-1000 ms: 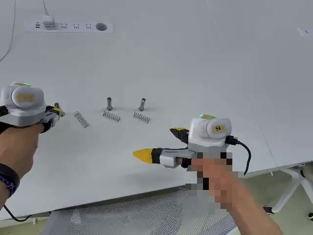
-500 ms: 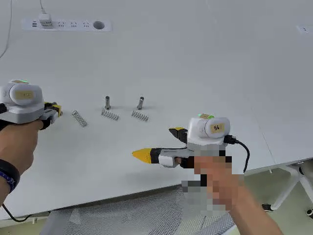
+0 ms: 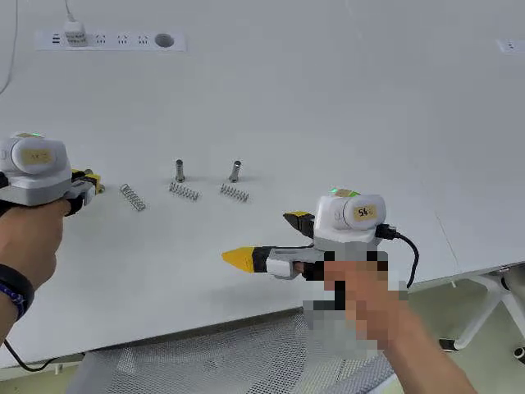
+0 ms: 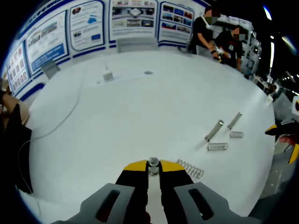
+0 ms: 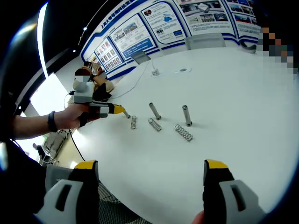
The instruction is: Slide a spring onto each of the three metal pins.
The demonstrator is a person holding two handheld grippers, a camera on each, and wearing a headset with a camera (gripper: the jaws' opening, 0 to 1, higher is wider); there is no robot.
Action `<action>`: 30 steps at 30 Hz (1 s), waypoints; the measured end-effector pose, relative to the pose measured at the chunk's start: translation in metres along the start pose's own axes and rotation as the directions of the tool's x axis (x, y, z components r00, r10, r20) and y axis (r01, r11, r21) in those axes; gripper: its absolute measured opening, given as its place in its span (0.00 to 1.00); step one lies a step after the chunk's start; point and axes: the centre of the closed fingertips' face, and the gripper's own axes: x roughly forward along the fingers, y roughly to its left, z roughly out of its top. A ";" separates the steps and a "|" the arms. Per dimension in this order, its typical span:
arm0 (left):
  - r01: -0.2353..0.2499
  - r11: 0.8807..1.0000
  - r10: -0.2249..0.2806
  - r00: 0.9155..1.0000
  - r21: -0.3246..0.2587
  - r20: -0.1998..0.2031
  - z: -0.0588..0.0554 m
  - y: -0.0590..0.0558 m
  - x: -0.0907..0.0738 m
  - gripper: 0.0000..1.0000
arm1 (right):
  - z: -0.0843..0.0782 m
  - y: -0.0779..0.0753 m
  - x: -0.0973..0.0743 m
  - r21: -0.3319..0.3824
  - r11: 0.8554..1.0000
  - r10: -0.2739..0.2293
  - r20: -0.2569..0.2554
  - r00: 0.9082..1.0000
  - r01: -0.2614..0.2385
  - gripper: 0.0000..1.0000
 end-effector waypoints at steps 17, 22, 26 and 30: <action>0.018 1.000 -0.019 0.999 0.015 0.037 0.019 -0.012 -0.003 0.08 | -0.001 0.002 0.001 0.000 1.000 0.005 -0.003 1.000 -0.005 0.94; 0.028 0.999 -0.029 0.999 0.024 0.041 0.023 -0.018 -0.002 0.08 | 0.000 0.001 0.000 0.000 1.000 0.003 -0.002 1.000 -0.003 0.94; 0.038 0.999 -0.040 0.998 0.026 0.041 0.024 -0.023 -0.001 0.08 | 0.000 0.001 0.000 0.000 1.000 0.003 -0.001 1.000 -0.003 0.95; 0.046 0.999 -0.047 0.998 0.028 0.040 0.024 -0.028 0.001 0.08 | 0.001 0.002 0.000 -0.001 1.000 0.006 0.001 1.000 -0.006 0.95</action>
